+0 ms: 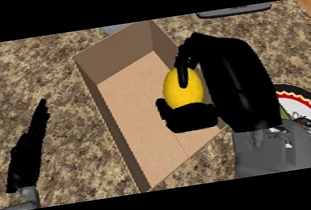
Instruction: Pick the lemon from the plate and place it in the cardboard box
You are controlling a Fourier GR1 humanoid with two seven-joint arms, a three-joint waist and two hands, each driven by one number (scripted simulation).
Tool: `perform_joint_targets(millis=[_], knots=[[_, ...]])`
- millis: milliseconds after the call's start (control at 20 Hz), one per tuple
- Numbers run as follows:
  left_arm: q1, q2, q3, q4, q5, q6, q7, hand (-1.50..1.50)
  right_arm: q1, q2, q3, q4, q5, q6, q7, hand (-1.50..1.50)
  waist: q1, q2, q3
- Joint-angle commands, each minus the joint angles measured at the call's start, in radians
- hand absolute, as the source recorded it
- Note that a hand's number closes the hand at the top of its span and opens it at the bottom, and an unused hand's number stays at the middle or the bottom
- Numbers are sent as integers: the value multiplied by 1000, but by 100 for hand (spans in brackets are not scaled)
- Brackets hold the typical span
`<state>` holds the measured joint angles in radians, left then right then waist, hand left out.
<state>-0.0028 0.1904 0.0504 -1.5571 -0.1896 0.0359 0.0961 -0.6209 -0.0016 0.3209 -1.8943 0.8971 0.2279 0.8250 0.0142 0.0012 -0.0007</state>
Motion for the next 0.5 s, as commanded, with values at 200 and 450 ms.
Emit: perform_joint_targets(millis=[200, 450], knots=[[11, -19, -23, -48, -22, 3, 37, 0, -200, 2, 58, 405, -117, -184, 42, 150, 7, 0, 0], [17, 9, 19, -36, 28, -41, 6, 0, -301, 2, 48, 715, -152, -302, -43, 150, 19, 4, 0]])
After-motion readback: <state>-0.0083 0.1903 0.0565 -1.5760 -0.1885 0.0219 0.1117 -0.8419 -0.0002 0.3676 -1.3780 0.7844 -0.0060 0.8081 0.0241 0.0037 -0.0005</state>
